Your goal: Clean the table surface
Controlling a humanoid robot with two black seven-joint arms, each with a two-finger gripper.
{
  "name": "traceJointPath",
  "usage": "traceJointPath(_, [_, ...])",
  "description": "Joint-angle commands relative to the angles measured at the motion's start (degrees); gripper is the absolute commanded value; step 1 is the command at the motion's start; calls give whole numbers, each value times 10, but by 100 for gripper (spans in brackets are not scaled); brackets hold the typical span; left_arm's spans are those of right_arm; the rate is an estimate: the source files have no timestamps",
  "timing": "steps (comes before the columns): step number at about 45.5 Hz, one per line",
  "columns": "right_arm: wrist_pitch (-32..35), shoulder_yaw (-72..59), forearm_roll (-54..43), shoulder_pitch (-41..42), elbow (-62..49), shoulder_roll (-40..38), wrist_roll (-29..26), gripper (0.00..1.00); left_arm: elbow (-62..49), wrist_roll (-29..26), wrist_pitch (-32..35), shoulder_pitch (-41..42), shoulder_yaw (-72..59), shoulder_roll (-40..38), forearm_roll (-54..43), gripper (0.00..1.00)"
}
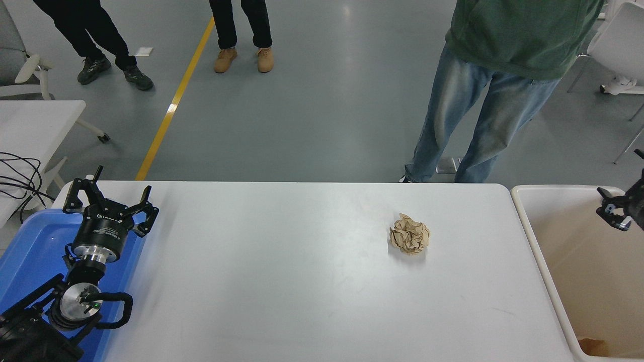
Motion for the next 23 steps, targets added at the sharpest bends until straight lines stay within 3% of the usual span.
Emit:
traceJointPath(1, [-5, 1, -16, -21, 35, 51, 33, 100, 0, 0, 0, 0, 0, 0, 0, 99])
traceJointPath(8, [-14, 0, -18, -16, -11, 102, 73, 100, 0, 0, 0, 0, 0, 0, 0, 99])
traceJointPath(23, [-13, 1, -18, -10, -17, 128, 76, 100, 0, 0, 0, 0, 0, 0, 0, 99])
